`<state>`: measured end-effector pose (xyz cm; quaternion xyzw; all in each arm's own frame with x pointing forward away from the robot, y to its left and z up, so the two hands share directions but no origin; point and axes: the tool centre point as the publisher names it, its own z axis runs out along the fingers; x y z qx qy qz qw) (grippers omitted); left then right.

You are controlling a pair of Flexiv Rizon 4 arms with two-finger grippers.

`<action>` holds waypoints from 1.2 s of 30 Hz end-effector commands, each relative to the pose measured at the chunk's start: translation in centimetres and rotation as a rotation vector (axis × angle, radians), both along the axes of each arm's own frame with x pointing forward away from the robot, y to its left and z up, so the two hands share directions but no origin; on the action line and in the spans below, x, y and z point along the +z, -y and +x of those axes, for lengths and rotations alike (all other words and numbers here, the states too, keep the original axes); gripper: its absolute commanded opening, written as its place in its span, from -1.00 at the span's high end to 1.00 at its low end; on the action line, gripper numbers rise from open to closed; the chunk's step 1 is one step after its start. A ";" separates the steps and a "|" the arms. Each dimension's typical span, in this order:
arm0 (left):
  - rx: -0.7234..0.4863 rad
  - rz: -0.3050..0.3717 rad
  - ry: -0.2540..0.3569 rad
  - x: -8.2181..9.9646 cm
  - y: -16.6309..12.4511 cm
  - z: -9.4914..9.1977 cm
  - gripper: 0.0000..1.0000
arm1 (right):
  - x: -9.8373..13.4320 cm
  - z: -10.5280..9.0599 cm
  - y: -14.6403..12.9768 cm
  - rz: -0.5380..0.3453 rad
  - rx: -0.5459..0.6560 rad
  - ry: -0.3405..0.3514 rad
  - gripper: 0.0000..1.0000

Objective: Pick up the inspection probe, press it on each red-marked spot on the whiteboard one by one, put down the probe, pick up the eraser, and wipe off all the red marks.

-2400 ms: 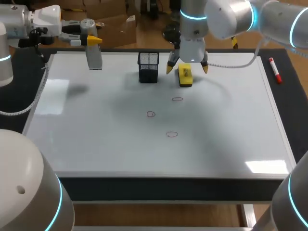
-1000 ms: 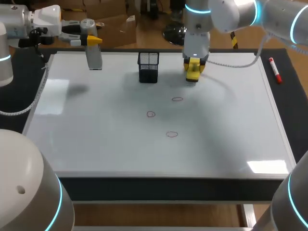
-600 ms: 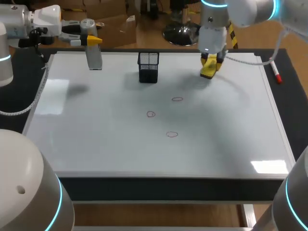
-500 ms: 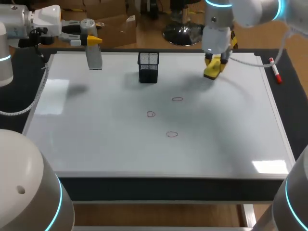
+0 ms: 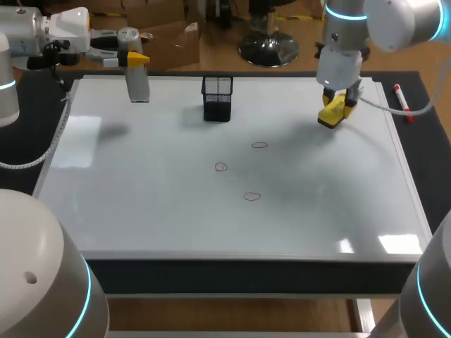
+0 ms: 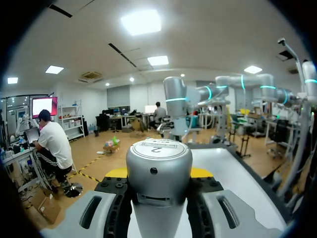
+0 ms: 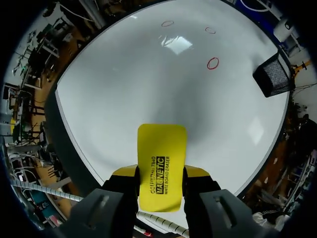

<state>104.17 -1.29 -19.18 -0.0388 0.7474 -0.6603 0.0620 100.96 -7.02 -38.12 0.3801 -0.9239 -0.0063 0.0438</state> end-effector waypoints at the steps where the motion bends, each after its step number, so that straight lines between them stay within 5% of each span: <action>1: -0.002 -0.001 0.000 0.1 -0.1 0.0 1.00 | 0.0 -1.2 0.6 0.007 -0.009 0.016 1.00; 36: 0.015 0.005 0.004 -0.2 -0.1 -1.0 1.00 | -0.2 -1.8 0.8 0.017 -0.037 0.012 1.00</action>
